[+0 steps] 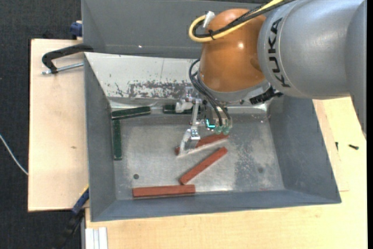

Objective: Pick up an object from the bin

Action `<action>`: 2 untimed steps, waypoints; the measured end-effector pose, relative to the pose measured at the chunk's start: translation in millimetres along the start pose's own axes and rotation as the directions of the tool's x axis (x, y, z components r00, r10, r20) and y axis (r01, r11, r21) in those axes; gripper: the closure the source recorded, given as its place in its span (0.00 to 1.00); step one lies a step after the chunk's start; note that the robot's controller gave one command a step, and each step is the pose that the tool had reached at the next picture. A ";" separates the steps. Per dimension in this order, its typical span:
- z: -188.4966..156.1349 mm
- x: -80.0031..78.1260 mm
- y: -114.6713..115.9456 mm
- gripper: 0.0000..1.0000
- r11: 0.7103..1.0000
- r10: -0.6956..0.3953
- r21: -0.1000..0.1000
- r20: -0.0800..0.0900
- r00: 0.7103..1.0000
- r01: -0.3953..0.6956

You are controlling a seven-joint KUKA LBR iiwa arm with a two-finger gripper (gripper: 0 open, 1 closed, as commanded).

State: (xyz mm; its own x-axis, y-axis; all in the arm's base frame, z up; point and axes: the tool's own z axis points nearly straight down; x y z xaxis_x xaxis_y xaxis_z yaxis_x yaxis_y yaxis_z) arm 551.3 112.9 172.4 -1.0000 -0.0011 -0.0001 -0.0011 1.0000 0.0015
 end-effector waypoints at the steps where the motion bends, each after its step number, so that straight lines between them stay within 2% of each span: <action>1: 91.0 3.6 -66.3 1.00 0.985 -0.173 -0.007 0.008 0.985 0.173; 2: 91.0 3.6 -66.2 1.00 0.985 -0.173 -0.007 0.008 0.985 0.173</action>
Offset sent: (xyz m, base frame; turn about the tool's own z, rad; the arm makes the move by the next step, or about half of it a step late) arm 0.0000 0.0000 0.0000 0.0000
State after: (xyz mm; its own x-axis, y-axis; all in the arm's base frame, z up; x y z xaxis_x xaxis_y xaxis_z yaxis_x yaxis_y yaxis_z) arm 547.8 46.8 81.3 -0.9847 -0.1743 -0.0082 -0.1744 0.9846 0.0081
